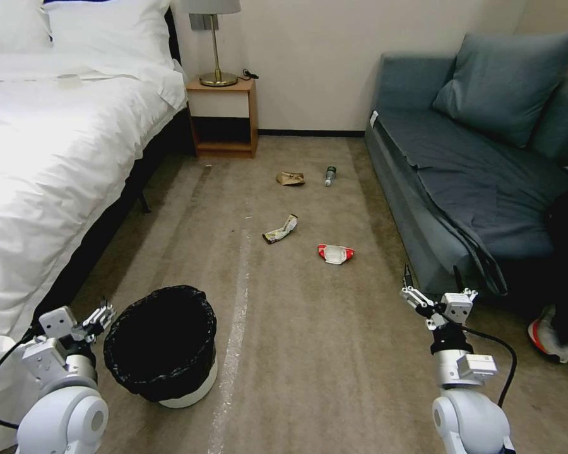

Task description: Pick up the trash bin, then pick up the garbage on the floor and place it into the trash bin.

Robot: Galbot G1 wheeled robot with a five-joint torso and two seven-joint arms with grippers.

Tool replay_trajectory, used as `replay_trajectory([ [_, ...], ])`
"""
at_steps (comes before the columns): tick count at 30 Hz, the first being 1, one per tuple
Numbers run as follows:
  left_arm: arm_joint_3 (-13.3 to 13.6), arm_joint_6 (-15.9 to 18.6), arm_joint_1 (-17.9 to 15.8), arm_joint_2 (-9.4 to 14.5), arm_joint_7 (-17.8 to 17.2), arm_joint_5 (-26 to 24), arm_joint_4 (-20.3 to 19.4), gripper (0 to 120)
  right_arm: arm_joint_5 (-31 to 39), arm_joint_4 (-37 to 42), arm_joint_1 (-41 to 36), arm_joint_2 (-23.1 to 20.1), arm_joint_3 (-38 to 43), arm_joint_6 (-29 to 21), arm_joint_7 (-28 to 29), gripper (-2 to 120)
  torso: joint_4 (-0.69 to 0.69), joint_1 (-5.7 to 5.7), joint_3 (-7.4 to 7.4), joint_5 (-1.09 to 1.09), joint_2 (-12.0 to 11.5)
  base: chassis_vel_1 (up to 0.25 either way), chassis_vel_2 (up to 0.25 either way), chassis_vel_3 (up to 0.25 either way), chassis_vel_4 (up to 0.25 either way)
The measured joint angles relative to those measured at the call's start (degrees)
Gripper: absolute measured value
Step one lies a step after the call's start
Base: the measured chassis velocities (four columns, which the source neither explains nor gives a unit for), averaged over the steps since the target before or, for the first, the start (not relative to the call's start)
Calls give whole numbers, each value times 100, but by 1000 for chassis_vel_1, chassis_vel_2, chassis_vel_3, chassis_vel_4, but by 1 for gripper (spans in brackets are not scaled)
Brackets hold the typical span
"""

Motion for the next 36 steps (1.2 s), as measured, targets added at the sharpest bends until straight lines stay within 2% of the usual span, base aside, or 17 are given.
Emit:
replay_trajectory([
  [4, 5, 222, -76, -2, 102, -159, 161, 98, 0, -35, -2, 3, -2, 34, -3, 100, 0, 0, 0, 0, 0, 0, 0, 0, 0],
  [6, 36, 549, -93, 26, 235, -374, 232, 98, 1, -36, -6, 5, 2, 49, -7, 100, 0, 0, 0, 0, 0, 0, 0, 0, 0],
  [11, 86, 873, -136, -4, 341, -449, 329, 100, 9, -36, -5, 12, 7, 56, -10, 100, 0, 0, 0, 0, 0, 0, 0, 0, 0],
  [17, 107, 1030, -197, -20, 294, -566, 415, 100, 10, -60, -18, 28, 19, 95, -25, 100, 0, 0, 0, 0, 0, 0, 0, 0, 0],
  [23, 92, 1045, -261, -16, 253, -627, 582, 98, 10, -59, -26, 54, 19, 116, -66, 100, 0, 0, 0, 0, 0, 0, 0, 0, 0],
  [26, 90, 1025, -276, -27, 275, -628, 655, 90, 10, -51, -23, 59, 19, 122, -73, 100, 0, 0, 0, 0, 0, 0, 0, 0, 0],
  [28, 100, 958, -276, -37, 359, -618, 738, 81, 10, -35, -24, 57, 22, 128, -76, 100, 0, 0, 0, 0, 0, 0, 0, 0, 0],
  [29, 100, 958, -276, -37, 359, -618, 738, 81, 10, -35, -24, 57, 22, 128, -76, 100, 0, 0, 0, 0, 0, 0, 0, 0, 0],
  [30, 103, 939, -275, -41, 375, -616, 753, 77, 10, -29, -26, 56, 24, 129, -77, 100, 0, 0, 0, 0, 0, 0, 0, 0, 0],
  [31, 107, 917, -275, -48, 385, -615, 765, 69, 10, -17, -29, 55, 28, 130, -77, 100, 0, 0, 0, 0, 0, 0, 0, 0, 0],
  [32, 107, 917, -275, -48, 385, -615, 765, 69, 10, -17, -29, 55, 28, 130, -77, 100, 0, 0, 0, 0, 0, 0, 0, 0, 0],
  [34, 119, 895, -275, -53, 393, -631, 764, 57, 17, 6, -31, 52, 36, 131, -78, 100, 0, 0, 0, 1, 0, 0, 0, 0, 0],
  [35, 119, 895, -275, -53, 393, -631, 764, 57, 17, 6, -31, 52, 36, 131, -78, 100, 0, 0, 0, 1, 0, 0, 0, 0, 0],
  [36, 123, 908, -268, -55, 401, -661, 740, 53, 20, 15, -30, 51, 38, 131, -79, 100, 0, 0, 0, 0, 0, 0, 0, 0, 0],
])
